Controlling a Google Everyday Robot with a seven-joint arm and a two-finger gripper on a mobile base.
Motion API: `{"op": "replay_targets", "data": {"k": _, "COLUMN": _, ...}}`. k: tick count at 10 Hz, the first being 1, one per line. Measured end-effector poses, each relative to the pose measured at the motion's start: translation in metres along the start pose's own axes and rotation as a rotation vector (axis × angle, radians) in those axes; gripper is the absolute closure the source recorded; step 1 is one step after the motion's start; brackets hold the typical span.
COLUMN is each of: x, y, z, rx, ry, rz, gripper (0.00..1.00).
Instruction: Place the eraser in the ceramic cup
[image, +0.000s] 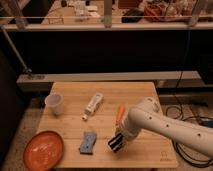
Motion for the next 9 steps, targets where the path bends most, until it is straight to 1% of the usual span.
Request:
{"op": "replay_targets", "data": {"k": 3, "x": -0.015, "y": -0.018, "z": -0.011, "rx": 0.007, "ry": 0.001, "rz": -0.028, "gripper": 1.0}}
{"op": "replay_targets", "data": {"k": 5, "x": -0.034, "y": -0.04, "z": -0.017, "rx": 0.013, "ry": -0.003, "rz": -0.052, "gripper": 1.0}}
{"op": "replay_targets", "data": {"k": 7, "x": -0.044, "y": -0.052, "z": -0.024, "rx": 0.016, "ry": -0.004, "rz": -0.067, "gripper": 1.0}}
{"op": "replay_targets", "data": {"k": 9, "x": -0.058, "y": -0.076, "z": -0.031, "rx": 0.026, "ry": 0.001, "rz": -0.093, "gripper": 1.0}}
